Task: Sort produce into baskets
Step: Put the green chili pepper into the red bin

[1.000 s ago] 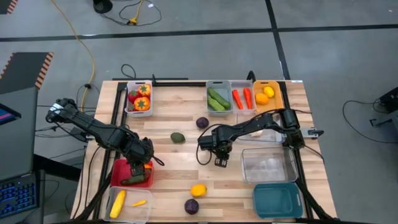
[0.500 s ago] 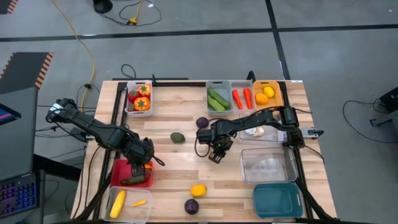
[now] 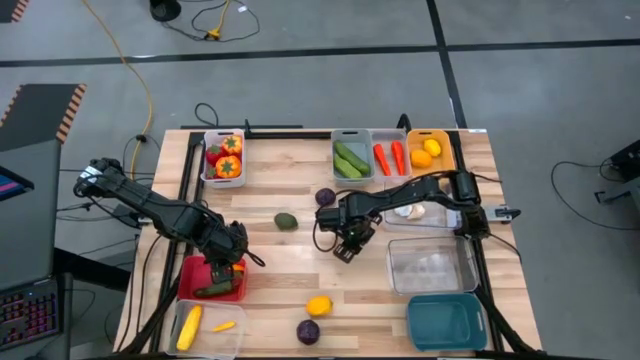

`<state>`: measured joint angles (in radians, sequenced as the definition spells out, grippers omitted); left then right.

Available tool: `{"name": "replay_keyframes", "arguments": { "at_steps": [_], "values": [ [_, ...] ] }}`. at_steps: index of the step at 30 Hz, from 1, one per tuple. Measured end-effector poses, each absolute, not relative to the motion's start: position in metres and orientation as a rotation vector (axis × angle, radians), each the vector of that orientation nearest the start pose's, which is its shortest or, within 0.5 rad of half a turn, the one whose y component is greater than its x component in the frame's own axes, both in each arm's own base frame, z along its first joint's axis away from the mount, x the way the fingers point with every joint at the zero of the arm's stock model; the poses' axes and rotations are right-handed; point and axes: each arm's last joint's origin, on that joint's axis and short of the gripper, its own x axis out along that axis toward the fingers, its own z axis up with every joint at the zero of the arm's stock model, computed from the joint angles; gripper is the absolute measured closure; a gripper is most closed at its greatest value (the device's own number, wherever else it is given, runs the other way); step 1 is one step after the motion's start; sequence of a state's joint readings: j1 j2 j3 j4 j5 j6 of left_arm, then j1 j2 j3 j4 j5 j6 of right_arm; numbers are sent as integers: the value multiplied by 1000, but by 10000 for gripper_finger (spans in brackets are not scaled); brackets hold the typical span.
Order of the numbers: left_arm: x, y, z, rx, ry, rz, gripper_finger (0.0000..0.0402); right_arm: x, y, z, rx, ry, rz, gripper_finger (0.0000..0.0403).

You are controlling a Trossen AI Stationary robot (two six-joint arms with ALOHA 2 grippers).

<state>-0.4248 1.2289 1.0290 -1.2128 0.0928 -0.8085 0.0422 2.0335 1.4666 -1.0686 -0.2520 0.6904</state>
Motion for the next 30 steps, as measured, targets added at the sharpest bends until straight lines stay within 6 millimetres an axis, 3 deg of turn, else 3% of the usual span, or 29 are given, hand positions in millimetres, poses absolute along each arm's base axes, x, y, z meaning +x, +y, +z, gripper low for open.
{"name": "replay_keyframes", "arguments": {
  "at_steps": [8, 17, 24, 30],
  "values": [
    [180, -84, 267, -418, 1469, 162, 232, 371, 21, 162, 708, 1595, -520, 234],
    [180, -84, 267, -358, 1456, 141, 232, 371, 21, 165, 733, 1595, -544, 234],
    [180, -84, 267, -358, 1456, 141, 232, 384, 22, 182, 662, 1543, -421, 234],
    [180, -84, 267, -358, 1457, 141, 232, 385, 27, 185, 474, 1551, -261, 234]
  ]
}}
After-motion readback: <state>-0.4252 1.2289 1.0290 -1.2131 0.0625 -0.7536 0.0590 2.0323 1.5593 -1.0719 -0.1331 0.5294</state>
